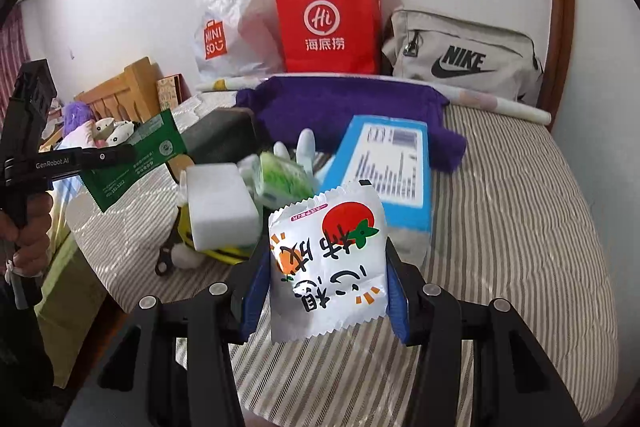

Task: Organize soft objects
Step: 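Carry both packets onto the purple towel and open both tools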

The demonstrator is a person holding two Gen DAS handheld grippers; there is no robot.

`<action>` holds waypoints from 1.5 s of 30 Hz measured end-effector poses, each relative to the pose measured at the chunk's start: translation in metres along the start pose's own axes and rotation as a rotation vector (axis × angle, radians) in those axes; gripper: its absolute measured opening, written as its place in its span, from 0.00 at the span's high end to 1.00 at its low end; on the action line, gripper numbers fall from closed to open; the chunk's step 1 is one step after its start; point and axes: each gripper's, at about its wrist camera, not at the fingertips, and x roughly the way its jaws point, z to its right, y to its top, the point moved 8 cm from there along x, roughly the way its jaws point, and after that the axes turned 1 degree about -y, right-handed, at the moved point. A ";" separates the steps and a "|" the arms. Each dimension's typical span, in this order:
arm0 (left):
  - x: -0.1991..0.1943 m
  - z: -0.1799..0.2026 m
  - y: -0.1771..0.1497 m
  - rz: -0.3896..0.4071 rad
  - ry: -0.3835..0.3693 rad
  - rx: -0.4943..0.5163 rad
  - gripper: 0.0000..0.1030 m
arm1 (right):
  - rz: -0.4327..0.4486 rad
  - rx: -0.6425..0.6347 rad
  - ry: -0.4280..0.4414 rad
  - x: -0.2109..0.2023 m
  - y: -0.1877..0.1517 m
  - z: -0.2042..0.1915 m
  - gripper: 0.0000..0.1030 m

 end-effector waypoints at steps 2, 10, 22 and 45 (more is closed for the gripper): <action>0.001 -0.002 0.005 0.001 0.001 -0.001 0.93 | 0.001 0.003 0.009 0.002 0.007 0.001 0.51; 0.005 -0.005 0.028 0.006 -0.014 -0.003 0.94 | -0.013 0.002 0.009 0.018 0.031 0.005 0.51; 0.043 -0.014 0.077 -0.021 0.042 0.007 0.94 | -0.058 0.011 -0.004 0.057 0.083 0.030 0.51; 0.153 -0.023 0.149 -0.111 0.090 0.005 0.94 | -0.175 -0.007 -0.018 0.171 0.154 0.082 0.51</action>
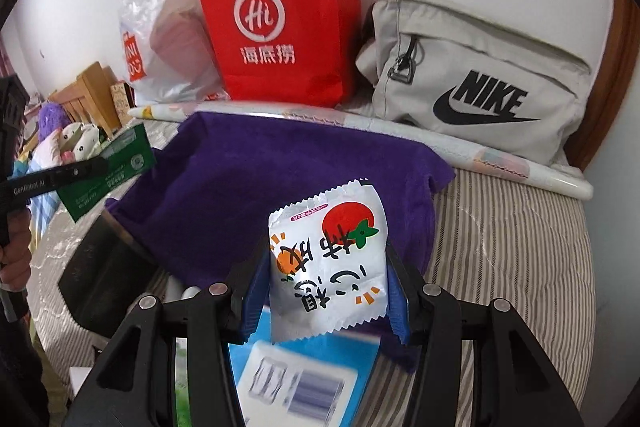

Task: Organize soft objects
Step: 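Carry both packets onto the purple towel and open both tools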

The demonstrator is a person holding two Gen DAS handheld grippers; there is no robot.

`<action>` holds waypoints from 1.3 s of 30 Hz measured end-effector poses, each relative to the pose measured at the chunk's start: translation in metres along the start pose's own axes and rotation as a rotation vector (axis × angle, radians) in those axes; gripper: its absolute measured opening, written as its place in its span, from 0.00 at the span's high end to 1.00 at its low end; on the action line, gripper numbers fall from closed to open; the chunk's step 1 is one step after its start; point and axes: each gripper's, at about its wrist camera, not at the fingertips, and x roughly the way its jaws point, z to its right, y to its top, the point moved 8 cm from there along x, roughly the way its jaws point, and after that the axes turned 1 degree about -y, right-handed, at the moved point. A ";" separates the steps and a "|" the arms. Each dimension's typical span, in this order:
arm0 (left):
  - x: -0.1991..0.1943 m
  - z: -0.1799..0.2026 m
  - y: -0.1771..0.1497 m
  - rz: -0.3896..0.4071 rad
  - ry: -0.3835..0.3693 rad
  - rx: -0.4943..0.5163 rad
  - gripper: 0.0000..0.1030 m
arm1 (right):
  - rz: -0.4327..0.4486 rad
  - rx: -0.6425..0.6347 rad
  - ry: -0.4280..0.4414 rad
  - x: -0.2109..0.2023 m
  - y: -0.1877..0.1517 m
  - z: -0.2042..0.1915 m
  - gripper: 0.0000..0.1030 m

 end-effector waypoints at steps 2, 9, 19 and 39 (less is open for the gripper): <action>0.013 0.000 0.006 -0.015 0.003 0.002 0.94 | -0.016 -0.006 0.002 0.010 0.002 0.001 0.51; 0.047 0.006 0.023 -0.057 -0.013 0.001 0.94 | -0.083 -0.028 -0.003 0.040 0.002 0.009 0.51; 0.084 0.011 0.030 -0.115 -0.006 0.003 0.94 | -0.147 -0.088 -0.007 0.066 0.000 0.012 0.51; 0.086 -0.005 0.020 -0.151 0.055 -0.013 0.49 | -0.145 -0.107 -0.004 0.066 0.002 0.007 0.27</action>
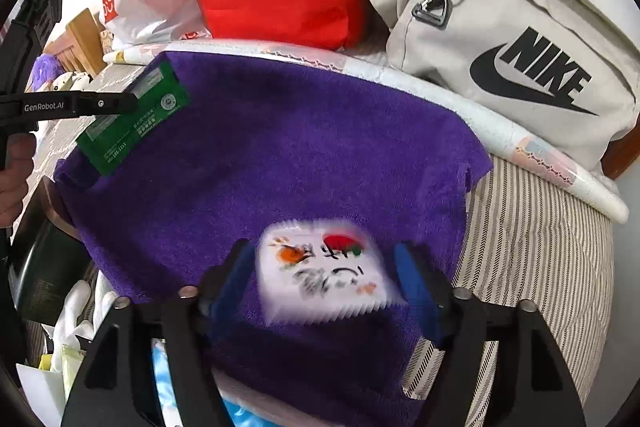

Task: Organize soft objects
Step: 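Carry both packets onto the purple towel and open both tools, then grasp the white sponge block with right tool while left tool reaches the black strap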

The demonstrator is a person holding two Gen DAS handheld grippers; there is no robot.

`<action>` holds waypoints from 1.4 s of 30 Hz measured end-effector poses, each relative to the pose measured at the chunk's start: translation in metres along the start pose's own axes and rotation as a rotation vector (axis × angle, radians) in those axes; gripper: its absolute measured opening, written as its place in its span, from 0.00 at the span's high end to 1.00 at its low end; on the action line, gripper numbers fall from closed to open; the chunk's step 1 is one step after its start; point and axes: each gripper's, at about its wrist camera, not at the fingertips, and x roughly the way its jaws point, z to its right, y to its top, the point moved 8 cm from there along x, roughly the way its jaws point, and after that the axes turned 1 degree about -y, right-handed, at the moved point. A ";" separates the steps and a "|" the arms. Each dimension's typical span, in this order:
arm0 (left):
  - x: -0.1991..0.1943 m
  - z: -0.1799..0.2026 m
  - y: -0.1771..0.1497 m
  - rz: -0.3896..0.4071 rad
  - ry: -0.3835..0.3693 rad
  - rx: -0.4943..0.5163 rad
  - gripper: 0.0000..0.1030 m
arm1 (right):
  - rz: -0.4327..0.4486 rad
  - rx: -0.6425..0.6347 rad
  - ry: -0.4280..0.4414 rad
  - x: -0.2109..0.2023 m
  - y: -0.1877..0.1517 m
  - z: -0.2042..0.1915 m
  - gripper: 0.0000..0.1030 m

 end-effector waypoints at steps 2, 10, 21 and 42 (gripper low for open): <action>-0.009 -0.002 -0.001 0.020 -0.007 -0.002 0.49 | 0.012 0.000 -0.009 -0.005 0.000 -0.001 0.27; -0.042 -0.014 -0.012 0.059 0.061 -0.024 0.40 | 0.074 0.046 -0.040 -0.037 -0.003 -0.002 0.27; -0.110 -0.018 -0.052 0.147 0.024 -0.020 0.40 | 0.085 0.092 -0.010 -0.086 -0.035 -0.035 0.27; -0.154 -0.033 -0.172 0.091 -0.023 -0.061 0.38 | 0.068 0.027 0.278 -0.131 -0.141 -0.175 0.27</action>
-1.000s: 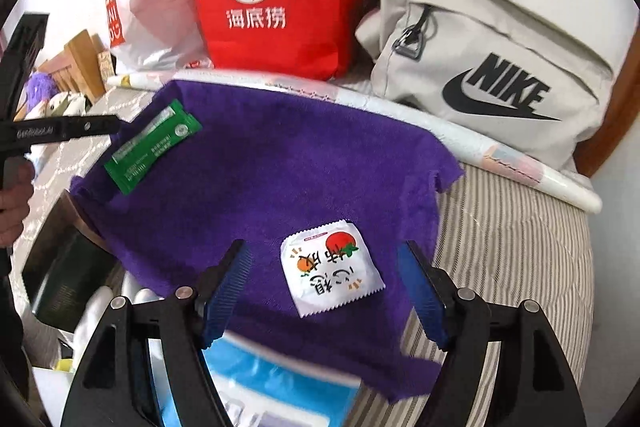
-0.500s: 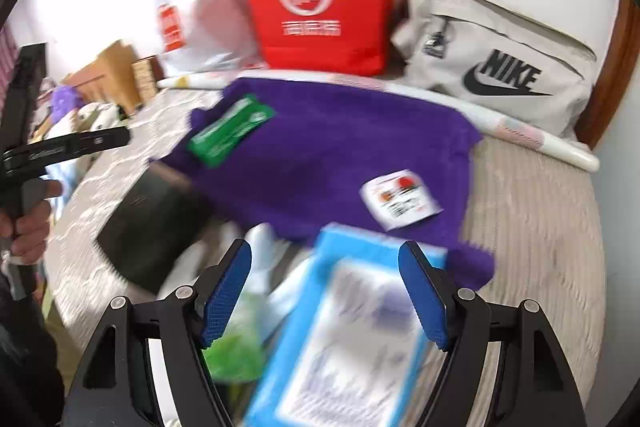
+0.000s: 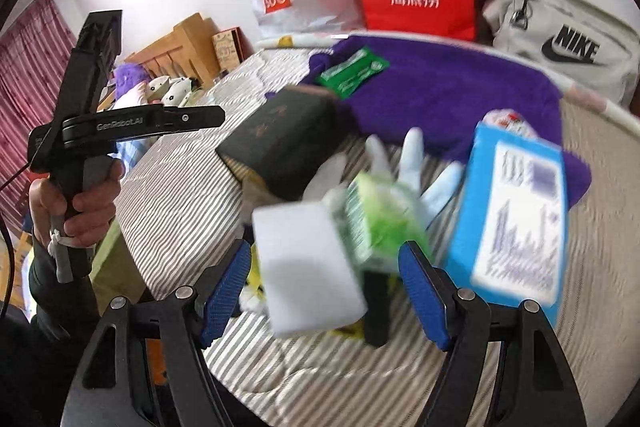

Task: Organize soft objects
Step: 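Grasp the white sponge block with right tool while left tool reaches the black strap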

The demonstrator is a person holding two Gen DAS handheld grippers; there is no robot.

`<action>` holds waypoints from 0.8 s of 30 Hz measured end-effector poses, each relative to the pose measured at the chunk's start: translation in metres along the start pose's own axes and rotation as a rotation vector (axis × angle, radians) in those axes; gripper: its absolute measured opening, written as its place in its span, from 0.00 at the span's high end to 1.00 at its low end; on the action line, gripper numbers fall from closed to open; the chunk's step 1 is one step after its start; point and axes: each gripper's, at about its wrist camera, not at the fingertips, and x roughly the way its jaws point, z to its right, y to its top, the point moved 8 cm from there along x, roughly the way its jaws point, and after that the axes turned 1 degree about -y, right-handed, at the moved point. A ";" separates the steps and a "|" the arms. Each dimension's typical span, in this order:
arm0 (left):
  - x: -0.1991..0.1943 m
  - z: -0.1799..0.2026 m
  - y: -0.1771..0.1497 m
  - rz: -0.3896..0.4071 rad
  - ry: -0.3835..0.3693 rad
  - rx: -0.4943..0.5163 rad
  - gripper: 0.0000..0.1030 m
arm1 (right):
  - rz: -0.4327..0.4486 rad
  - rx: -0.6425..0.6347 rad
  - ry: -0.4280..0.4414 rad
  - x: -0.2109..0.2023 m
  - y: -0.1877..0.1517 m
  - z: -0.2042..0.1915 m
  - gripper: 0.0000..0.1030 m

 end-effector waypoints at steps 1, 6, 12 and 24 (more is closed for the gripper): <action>0.000 -0.001 -0.003 -0.003 -0.002 -0.003 0.38 | -0.008 0.003 -0.001 0.002 -0.003 -0.001 0.27; 0.000 -0.008 -0.022 -0.020 -0.003 -0.022 0.37 | -0.024 0.000 -0.024 0.013 -0.013 -0.005 0.27; 0.006 -0.009 -0.044 -0.052 0.001 -0.014 0.37 | -0.012 0.004 -0.018 0.021 -0.015 -0.008 0.39; 0.016 0.018 -0.093 -0.090 0.038 0.078 0.37 | 0.146 0.007 -0.071 -0.037 -0.032 -0.004 0.44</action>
